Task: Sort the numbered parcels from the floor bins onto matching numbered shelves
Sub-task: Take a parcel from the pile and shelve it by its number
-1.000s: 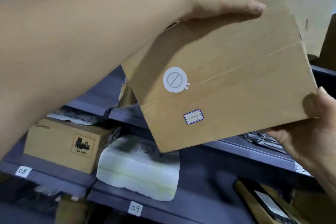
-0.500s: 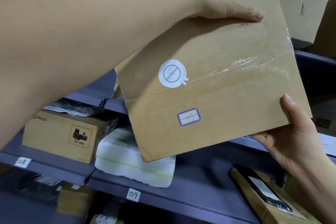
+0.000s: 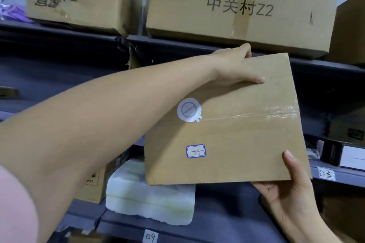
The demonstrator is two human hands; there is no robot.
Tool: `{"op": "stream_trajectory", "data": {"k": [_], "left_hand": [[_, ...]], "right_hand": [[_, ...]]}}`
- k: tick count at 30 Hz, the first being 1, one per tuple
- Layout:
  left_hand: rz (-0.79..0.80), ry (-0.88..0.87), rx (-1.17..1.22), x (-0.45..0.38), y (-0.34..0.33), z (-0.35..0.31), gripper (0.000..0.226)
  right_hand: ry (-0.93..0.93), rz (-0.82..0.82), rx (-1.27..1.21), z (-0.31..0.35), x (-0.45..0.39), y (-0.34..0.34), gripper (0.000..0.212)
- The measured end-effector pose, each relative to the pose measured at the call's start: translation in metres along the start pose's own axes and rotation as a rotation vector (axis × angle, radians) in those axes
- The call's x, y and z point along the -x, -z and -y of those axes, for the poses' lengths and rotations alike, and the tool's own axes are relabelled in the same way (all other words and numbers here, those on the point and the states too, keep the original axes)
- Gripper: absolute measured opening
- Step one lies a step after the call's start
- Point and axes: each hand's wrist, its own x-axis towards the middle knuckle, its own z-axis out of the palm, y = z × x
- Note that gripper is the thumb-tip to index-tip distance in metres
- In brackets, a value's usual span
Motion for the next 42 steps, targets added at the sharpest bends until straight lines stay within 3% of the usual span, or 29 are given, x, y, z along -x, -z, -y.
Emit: {"op": "stream_trajectory", "data": {"k": [4, 7, 11, 14, 18, 22, 25, 26, 29, 33, 39, 42], "left_hand": [[0.035, -0.095, -0.26, -0.015, -0.021, 0.001, 0.052], [-0.006, -0.127, -0.597, -0.024, -0.034, 0.011, 0.075], [-0.181, 0.048, -0.734, -0.02, -0.046, 0.018, 0.087], [-0.166, 0.086, -0.575, -0.018, -0.049, 0.026, 0.069], [-0.147, 0.038, -0.146, -0.001, -0.026, 0.053, 0.048], [-0.452, 0.244, -0.093, 0.045, -0.005, 0.104, 0.072], [-0.655, 0.426, 0.194, 0.098, -0.013, 0.117, 0.082], [-0.658, 0.478, 0.367, 0.114, -0.024, 0.119, 0.076], [-0.431, 0.577, 0.84, 0.148, -0.068, 0.125, 0.072], [-0.34, 0.656, 1.13, 0.151, -0.09, 0.122, 0.048], [-0.344, 0.672, 1.105, 0.148, -0.084, 0.117, 0.046], [-0.329, 0.665, 1.065, 0.149, -0.083, 0.114, 0.045]], "right_hand": [[-0.026, -0.072, -0.005, -0.009, 0.001, 0.006, 0.029], [-0.054, -0.124, -0.051, -0.018, -0.002, 0.007, 0.028], [-0.047, -0.141, -0.092, -0.019, -0.01, 0.002, 0.037], [-0.027, -0.17, -0.066, -0.016, -0.013, -0.003, 0.039], [-0.019, -0.207, -0.018, -0.016, -0.016, -0.004, 0.035], [-0.011, -0.238, -0.009, -0.02, -0.015, 0.002, 0.041], [-0.022, -0.248, -0.005, -0.02, -0.013, 0.0, 0.041], [-0.029, -0.251, 0.0, -0.019, -0.013, -0.002, 0.04], [-0.045, -0.253, 0.042, -0.019, -0.015, -0.001, 0.038], [-0.076, -0.271, 0.317, -0.011, -0.021, 0.006, 0.026], [0.143, -0.147, 0.848, 0.033, -0.049, -0.005, 0.031], [0.07, -0.06, 0.971, 0.05, -0.071, -0.023, 0.049]]}}
